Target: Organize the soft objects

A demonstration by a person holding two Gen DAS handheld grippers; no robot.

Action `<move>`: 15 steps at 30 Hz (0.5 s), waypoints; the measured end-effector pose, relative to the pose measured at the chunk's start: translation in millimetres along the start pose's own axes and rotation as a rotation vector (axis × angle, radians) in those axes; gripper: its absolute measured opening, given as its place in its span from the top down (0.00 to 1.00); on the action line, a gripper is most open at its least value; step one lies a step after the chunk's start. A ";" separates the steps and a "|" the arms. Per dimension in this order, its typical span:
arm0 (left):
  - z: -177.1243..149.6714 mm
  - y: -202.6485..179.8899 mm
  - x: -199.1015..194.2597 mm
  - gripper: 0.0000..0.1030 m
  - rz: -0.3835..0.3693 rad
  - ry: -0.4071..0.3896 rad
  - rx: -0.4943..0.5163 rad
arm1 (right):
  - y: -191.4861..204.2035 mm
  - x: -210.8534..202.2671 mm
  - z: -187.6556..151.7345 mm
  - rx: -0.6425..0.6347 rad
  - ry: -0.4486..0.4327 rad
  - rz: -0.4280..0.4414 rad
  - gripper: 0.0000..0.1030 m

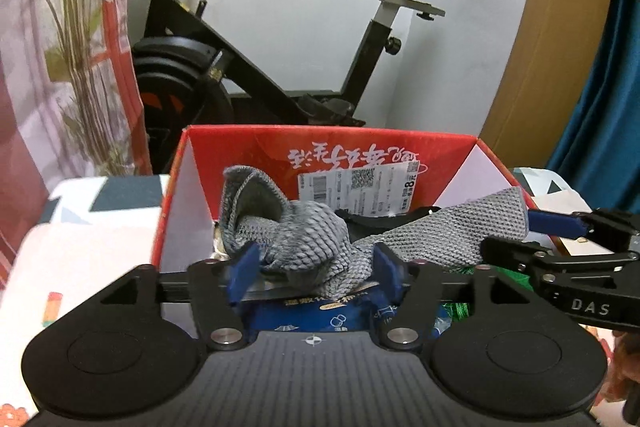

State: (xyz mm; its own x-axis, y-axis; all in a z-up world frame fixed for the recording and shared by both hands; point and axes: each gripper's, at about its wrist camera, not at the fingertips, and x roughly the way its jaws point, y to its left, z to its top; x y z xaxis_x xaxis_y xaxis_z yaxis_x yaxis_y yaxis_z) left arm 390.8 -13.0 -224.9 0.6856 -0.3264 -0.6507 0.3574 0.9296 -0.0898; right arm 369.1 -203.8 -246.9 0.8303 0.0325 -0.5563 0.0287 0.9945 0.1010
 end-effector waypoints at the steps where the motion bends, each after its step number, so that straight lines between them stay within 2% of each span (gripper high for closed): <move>1: 0.2 -1.5 -3.8 0.24 0.009 -0.006 0.004 | -0.4 -4.8 0.7 0.000 -0.007 0.000 0.35; 2: 0.5 -2.6 -8.1 0.22 0.016 -0.011 0.003 | -0.8 -9.7 1.5 0.005 -0.015 0.001 0.32; 4: 1.7 -4.7 -17.2 0.11 0.019 -0.022 -0.006 | -2.4 -20.4 4.3 0.017 -0.033 0.004 0.19; 7: 3.7 -9.3 -34.4 0.02 0.024 -0.049 -0.006 | -3.8 -38.0 10.0 0.018 -0.062 0.001 0.04; 9: 5.4 -13.6 -45.5 0.00 0.039 -0.064 0.001 | -4.2 -48.1 13.7 0.022 -0.075 -0.005 0.00; 15: 6.6 -26.6 -78.5 0.00 0.087 -0.092 0.008 | -3.0 -80.9 20.7 0.041 -0.103 -0.010 0.00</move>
State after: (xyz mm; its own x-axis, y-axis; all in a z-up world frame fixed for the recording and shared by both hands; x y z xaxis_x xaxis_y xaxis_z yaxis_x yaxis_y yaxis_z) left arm 331.7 -13.2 -166.5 0.7696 -0.2588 -0.5837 0.2984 0.9540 -0.0295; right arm 313.4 -211.5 -185.1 0.8828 0.0103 -0.4696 0.0581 0.9897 0.1308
